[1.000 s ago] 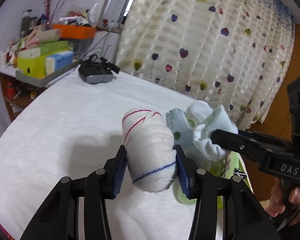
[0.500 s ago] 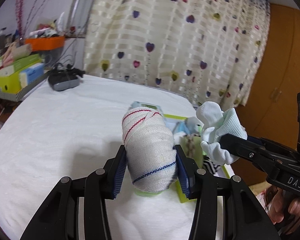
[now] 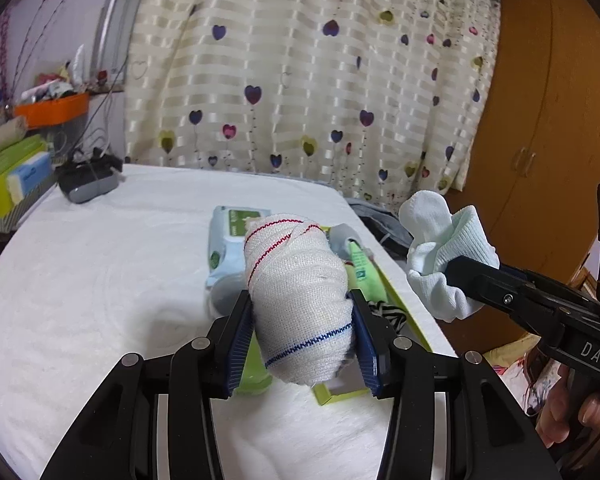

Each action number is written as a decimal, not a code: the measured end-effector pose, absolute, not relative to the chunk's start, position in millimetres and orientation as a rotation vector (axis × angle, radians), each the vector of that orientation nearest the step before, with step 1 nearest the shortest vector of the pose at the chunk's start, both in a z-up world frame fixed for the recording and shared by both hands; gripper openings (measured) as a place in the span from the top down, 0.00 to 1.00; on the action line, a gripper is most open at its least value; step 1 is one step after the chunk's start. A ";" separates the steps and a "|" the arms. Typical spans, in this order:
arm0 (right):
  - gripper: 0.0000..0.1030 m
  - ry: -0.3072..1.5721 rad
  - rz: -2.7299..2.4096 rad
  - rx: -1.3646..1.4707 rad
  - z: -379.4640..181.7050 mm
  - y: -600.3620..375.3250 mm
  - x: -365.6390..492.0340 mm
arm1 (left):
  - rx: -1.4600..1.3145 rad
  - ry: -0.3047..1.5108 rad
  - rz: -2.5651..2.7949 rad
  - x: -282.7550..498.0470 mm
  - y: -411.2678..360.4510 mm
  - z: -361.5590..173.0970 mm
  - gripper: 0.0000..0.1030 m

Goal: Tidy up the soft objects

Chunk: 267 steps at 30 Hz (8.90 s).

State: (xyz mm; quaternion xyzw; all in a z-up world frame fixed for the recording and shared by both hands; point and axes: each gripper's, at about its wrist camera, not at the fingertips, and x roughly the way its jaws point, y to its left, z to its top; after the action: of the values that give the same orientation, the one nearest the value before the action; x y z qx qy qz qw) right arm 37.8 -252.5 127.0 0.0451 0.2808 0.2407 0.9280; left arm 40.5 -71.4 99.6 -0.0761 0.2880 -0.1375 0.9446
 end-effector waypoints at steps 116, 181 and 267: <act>0.59 0.807 0.328 0.075 20.3 -307.2 78.7 | -0.115 0.809 -0.469 93.2 -147.6 12.8 0.53; 0.58 0.756 0.262 -0.024 39.8 -248.2 -12.4 | -0.039 0.715 -0.306 -5.8 -102.8 29.7 0.54; 0.58 0.826 0.282 -0.006 12.5 -246.4 6.4 | 0.027 0.817 -0.253 12.9 -113.3 -0.2 0.54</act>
State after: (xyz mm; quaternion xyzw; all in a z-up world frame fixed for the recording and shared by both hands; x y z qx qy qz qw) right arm 6.4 -246.4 12.5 -0.0031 0.4002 0.1364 0.9062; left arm 12.9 -113.3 -0.2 0.0132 0.3959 -0.1226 0.9100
